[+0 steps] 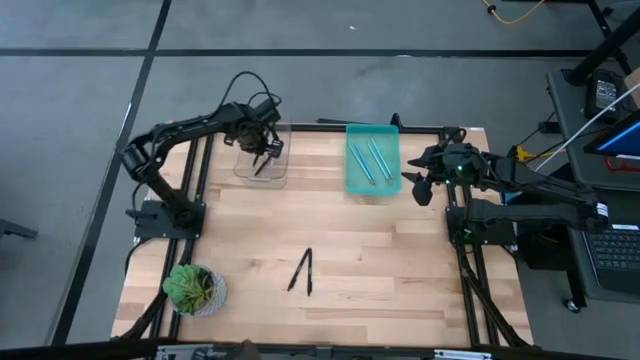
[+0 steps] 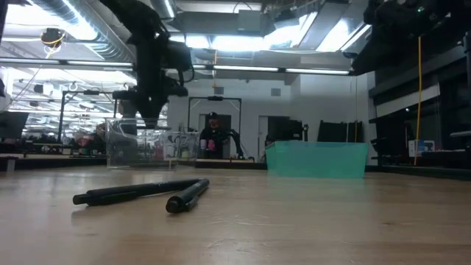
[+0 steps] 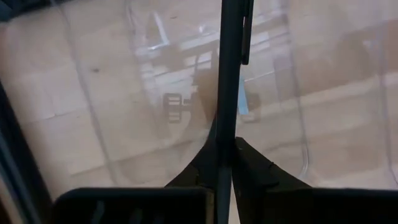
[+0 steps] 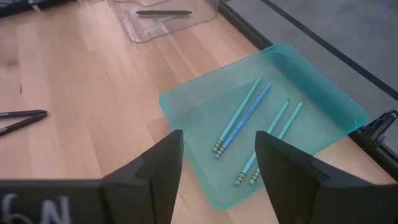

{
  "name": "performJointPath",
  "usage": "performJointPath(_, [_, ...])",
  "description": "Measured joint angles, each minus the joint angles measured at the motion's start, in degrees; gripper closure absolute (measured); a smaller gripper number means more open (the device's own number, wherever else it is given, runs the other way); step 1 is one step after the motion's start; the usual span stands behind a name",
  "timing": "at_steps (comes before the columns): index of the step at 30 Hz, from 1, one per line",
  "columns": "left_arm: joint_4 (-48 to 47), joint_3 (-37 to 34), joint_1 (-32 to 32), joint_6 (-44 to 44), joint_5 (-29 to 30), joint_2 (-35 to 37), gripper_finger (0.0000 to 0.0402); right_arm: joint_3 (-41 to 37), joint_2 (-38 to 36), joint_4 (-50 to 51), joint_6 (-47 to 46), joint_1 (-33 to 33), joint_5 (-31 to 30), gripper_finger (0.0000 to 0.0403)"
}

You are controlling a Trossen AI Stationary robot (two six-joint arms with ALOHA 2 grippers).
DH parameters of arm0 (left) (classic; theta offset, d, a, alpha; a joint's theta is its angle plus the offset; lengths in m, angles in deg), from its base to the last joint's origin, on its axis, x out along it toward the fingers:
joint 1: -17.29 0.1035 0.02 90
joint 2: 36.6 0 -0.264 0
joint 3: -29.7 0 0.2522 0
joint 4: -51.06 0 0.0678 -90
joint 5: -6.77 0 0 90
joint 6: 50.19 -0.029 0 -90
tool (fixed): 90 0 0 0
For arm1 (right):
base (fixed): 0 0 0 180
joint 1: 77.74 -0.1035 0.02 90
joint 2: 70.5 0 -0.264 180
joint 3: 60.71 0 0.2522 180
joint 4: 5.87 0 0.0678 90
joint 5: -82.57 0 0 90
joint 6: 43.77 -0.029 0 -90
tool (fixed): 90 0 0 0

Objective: Sort pens & pencils
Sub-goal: Put the black pen into the transparent bin

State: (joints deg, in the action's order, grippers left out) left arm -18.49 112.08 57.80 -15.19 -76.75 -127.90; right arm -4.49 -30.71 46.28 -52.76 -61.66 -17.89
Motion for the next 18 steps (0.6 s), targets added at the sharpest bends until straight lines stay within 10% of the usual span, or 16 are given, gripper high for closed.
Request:
performJointPath(11, [4.84,-0.02,-0.02,8.81,-1.70,-5.82,0.0381,0.00,3.31,-1.35,0.21,0.02,0.00,0.0201])
performJointPath(18, [7.33,1.25,-0.57,-6.53,-4.66,-5.84,0.0385,0.00,3.39,-1.30,0.54,0.02,0.00,0.0201])
